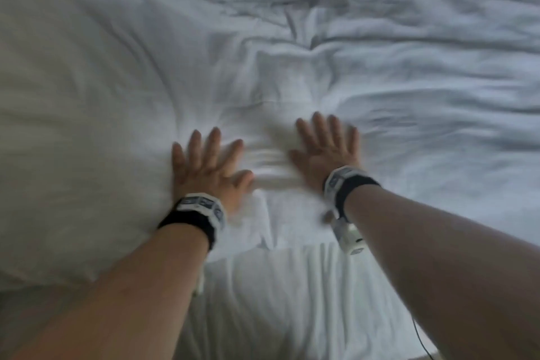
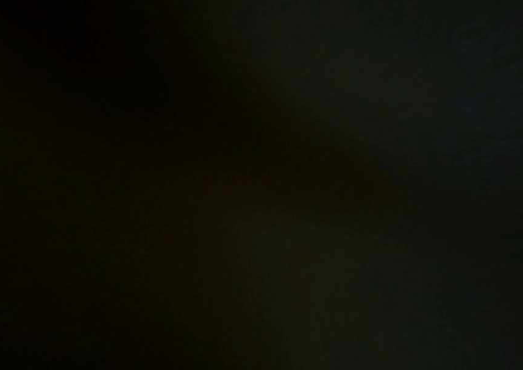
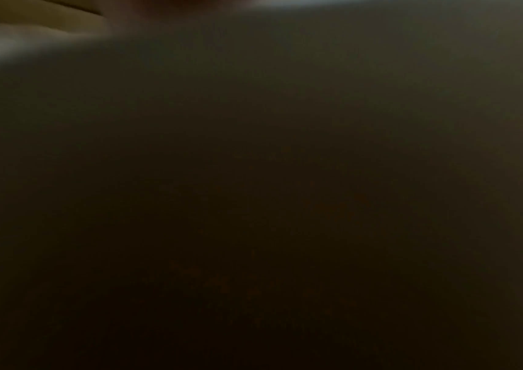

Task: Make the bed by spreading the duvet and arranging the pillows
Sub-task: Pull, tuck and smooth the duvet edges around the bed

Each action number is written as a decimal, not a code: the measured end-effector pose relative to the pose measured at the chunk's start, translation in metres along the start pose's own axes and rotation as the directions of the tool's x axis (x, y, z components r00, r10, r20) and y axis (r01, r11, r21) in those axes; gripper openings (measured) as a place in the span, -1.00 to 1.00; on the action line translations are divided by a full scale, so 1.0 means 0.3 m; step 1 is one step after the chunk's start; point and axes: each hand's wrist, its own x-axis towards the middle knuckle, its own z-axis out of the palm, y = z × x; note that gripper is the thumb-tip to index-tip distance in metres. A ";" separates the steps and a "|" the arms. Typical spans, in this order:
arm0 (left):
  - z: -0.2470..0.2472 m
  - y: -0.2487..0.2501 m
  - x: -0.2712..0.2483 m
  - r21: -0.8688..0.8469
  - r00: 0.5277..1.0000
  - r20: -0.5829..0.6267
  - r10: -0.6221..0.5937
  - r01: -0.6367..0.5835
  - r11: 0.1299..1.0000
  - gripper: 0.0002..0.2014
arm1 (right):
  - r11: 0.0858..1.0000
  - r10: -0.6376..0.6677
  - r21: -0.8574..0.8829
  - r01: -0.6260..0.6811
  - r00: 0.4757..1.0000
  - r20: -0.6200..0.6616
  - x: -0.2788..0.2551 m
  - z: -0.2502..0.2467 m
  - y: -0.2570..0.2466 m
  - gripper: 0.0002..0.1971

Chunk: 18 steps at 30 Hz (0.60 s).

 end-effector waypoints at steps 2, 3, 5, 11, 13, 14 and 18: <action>0.056 -0.108 -0.012 0.044 0.999 -0.014 -0.040 0.041 0.998 -0.24 | 0.986 0.166 0.018 -0.166 0.986 -0.014 -0.025 0.051 0.190 -0.23; 0.066 -0.155 -0.018 0.067 0.998 -0.018 -0.057 0.058 0.996 -0.23 | 0.972 0.236 0.025 -0.235 0.972 -0.011 -0.046 0.062 0.291 -0.22; 0.056 -0.193 -0.028 0.096 0.996 -0.002 -0.085 0.085 0.992 -0.24 | 0.939 0.341 0.026 -0.342 0.940 0.027 -0.096 0.054 0.456 -0.20; -0.065 0.071 -0.026 -0.043 0.995 0.004 -0.095 0.095 0.995 -0.25 | 0.941 0.322 0.104 -0.322 0.947 0.022 -0.217 -0.010 0.467 -0.24; -0.102 0.208 -0.017 -0.094 0.999 -0.011 -0.034 0.033 0.995 -0.26 | 0.974 0.190 0.125 -0.187 0.982 -0.012 -0.220 -0.021 0.405 -0.26; -0.115 0.277 -0.011 -0.114 1.000 -0.017 -0.016 0.014 0.993 -0.26 | 0.984 0.124 0.132 -0.120 0.992 -0.023 -0.214 -0.024 0.375 -0.26; -0.081 0.533 0.018 -0.165 1.000 0.010 0.020 -0.018 0.986 -0.27 | 0.995 -0.043 0.093 0.045 0.999 -0.023 -0.156 0.003 0.360 -0.27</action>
